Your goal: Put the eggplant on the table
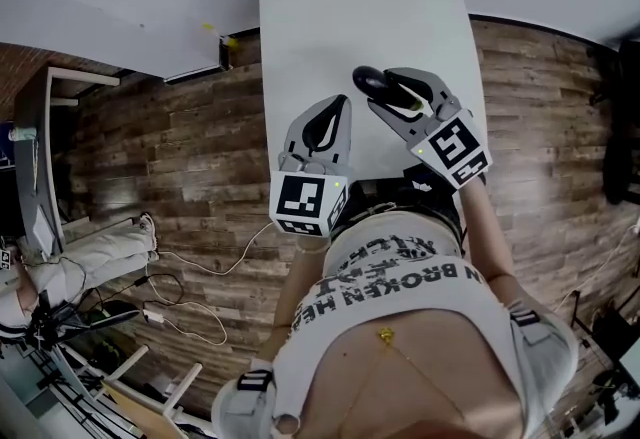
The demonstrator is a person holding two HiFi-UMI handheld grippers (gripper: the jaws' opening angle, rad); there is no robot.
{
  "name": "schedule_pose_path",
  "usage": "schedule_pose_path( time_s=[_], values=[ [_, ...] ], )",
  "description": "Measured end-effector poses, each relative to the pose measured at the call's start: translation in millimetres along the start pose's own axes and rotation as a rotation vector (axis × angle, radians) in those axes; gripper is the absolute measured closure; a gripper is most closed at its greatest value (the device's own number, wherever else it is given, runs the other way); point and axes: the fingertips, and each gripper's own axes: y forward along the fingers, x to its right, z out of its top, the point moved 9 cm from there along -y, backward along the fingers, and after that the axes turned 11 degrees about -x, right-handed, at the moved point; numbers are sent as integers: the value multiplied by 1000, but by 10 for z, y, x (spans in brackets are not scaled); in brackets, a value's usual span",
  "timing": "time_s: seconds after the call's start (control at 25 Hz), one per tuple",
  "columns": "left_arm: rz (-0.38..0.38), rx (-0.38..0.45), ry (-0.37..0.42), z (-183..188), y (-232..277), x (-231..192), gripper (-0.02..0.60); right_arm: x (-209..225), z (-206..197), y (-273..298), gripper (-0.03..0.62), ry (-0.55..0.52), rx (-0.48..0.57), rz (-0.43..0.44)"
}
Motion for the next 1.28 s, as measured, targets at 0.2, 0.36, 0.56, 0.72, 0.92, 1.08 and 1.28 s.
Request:
schedule_pose_path(
  time_s=[0.2,0.36,0.56,0.72,0.92,1.08,1.28],
  values=[
    [20,-17,-17,-70,-40,-58,577,-53,-59,185,390,-19,-49,38],
    [39,-24,-36,-116,-67,-107,577,-105,-165,375,390,-77,-131,61],
    [67,-32,-53,-185,-91,-148,577,-149,-337,574,390,-134,-217,87],
    [91,-39,-68,-247,-139,-182,577,-214,-457,712,390,-155,-264,119],
    [107,-56,-84,-324,-144,-196,577,-255,-611,859,390,-206,-345,135],
    [113,-68,-89,-389,-154,-190,577,-302,-771,973,390,-253,-405,139],
    [119,-81,-95,-426,-144,-190,577,-301,-932,1084,390,-264,-449,162]
  ],
)
